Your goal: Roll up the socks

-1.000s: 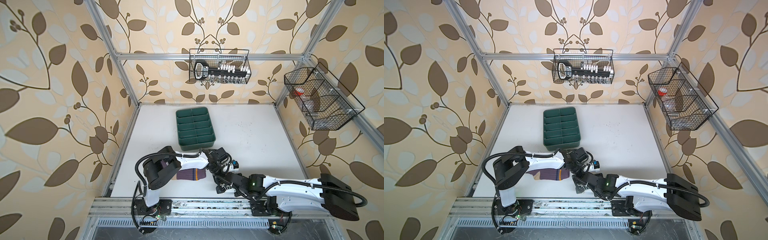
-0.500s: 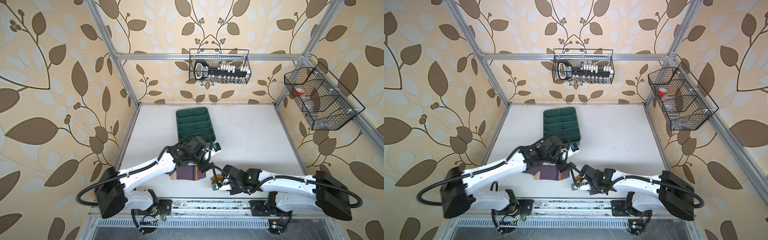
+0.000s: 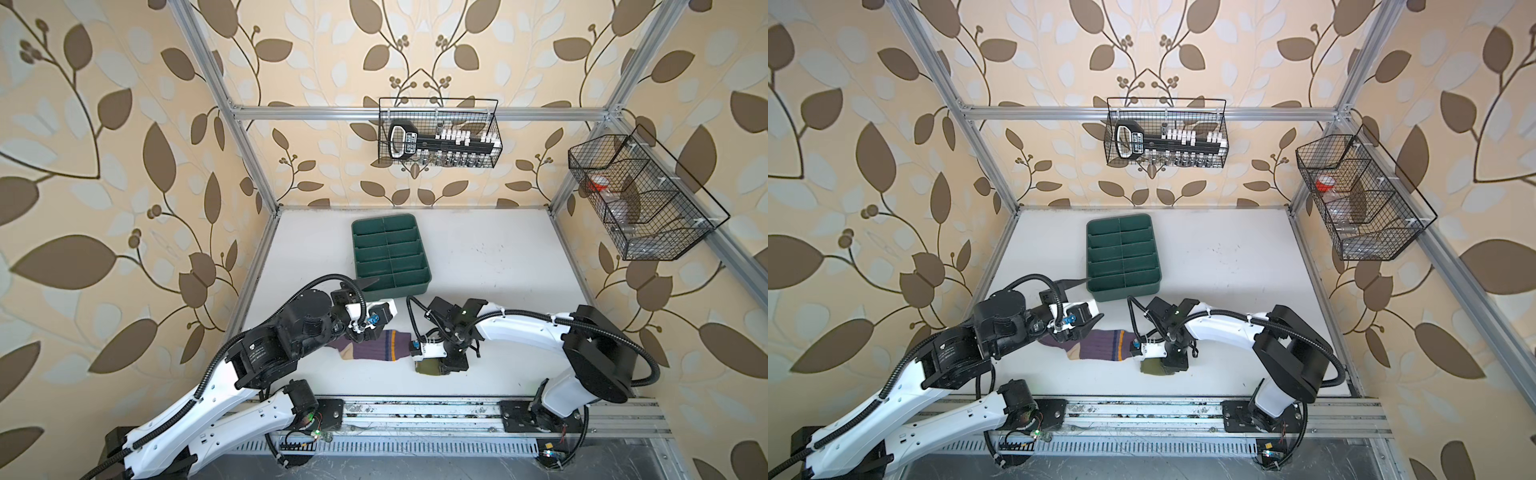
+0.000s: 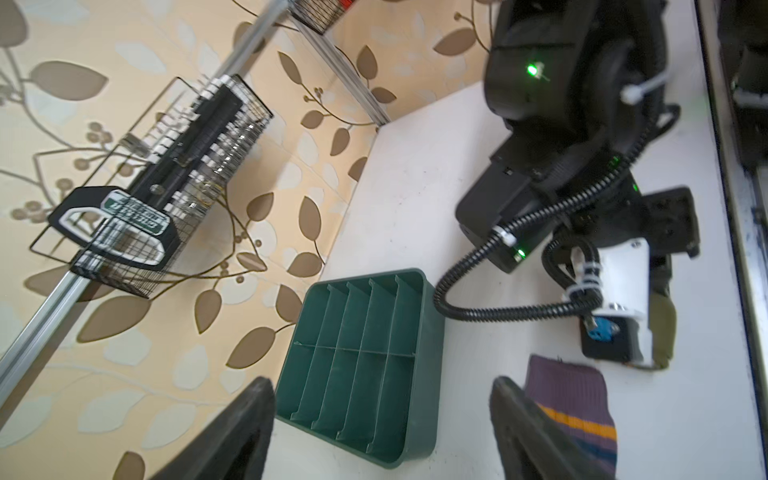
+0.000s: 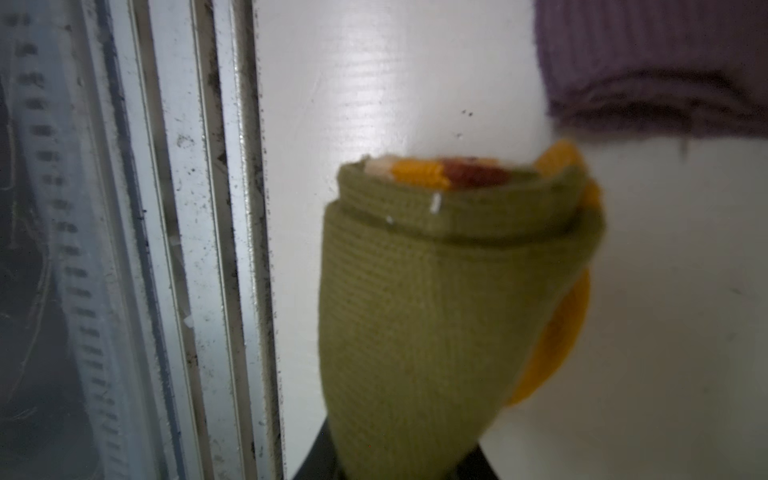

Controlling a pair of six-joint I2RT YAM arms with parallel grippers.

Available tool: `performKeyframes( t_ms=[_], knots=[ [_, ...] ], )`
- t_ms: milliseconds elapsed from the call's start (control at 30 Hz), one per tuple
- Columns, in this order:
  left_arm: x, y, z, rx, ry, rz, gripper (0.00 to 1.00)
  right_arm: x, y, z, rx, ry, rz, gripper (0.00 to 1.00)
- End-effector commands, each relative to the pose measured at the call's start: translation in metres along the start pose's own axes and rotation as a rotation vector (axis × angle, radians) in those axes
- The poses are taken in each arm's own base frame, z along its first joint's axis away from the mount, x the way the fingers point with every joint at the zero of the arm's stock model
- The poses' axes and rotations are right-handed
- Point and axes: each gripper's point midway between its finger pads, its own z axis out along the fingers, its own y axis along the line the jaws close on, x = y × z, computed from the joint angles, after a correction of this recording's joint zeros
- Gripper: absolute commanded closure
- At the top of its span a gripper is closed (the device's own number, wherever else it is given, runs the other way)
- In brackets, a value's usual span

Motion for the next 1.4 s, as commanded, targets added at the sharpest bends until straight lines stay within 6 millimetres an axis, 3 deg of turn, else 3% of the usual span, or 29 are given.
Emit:
performKeyframes(
  t_ms=[0,167,367,533,733,1067,1167,1367],
  knots=[
    [0.016,-0.043,0.017,0.168,0.081,0.216,0.19,0.032,0.024,0.019,-0.173,0.133,0.107,1.00],
    [0.026,-0.100,0.047,0.206,0.148,0.461,0.14,0.027,0.015,0.022,-0.191,0.108,0.137,1.00],
    [0.021,-0.164,0.067,0.294,0.153,0.348,0.16,0.028,0.005,0.023,-0.177,0.097,0.141,1.00],
    [0.045,-0.205,0.094,0.315,0.228,0.240,0.19,0.024,0.003,0.020,-0.170,0.086,0.131,1.00],
    [0.053,-0.218,0.122,0.278,0.323,0.213,0.22,0.025,0.000,0.020,-0.168,0.079,0.132,1.00],
    [0.088,-0.235,0.158,0.194,0.466,0.262,0.24,0.026,0.005,0.024,-0.201,0.059,0.137,1.00],
    [0.096,-0.242,0.163,0.195,0.488,0.265,0.29,0.025,0.006,0.022,-0.206,0.051,0.133,1.00],
    [0.105,-0.252,0.171,0.196,0.496,0.268,0.50,0.017,0.007,0.016,-0.210,0.014,0.129,1.00]
  ],
)
